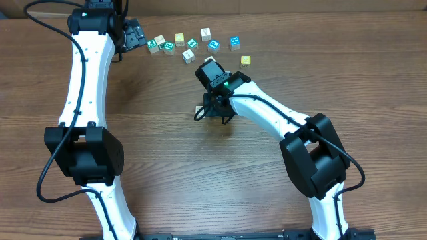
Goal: Form a horizontal line
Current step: 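Set the 'L' block down right of the pretzel block and open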
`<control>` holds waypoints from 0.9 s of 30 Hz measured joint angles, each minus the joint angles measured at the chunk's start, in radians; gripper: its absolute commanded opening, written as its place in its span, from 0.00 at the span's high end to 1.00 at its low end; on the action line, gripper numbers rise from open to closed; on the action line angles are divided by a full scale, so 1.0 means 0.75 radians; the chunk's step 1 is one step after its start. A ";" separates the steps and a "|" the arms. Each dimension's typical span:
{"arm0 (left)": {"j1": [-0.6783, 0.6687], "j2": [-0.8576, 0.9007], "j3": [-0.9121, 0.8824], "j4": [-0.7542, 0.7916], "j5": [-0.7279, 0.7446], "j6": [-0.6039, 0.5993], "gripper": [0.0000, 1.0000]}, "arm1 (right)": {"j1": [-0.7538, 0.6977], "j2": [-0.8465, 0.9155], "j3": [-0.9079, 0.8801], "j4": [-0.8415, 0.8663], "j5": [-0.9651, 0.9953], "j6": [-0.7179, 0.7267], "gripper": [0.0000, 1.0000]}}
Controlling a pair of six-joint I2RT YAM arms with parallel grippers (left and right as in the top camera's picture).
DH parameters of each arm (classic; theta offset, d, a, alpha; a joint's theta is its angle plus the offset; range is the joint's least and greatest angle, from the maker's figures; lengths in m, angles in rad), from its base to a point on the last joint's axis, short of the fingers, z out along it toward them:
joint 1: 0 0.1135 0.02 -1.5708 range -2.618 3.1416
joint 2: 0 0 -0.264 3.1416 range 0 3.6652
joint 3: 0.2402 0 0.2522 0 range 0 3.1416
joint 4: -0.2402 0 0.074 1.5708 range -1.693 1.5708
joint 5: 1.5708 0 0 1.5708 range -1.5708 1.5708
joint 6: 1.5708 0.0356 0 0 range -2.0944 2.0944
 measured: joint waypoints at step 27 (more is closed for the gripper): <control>0.000 0.000 0.000 0.000 0.000 0.000 0.00 | 0.000 0.008 0.000 -0.002 0.000 0.004 0.62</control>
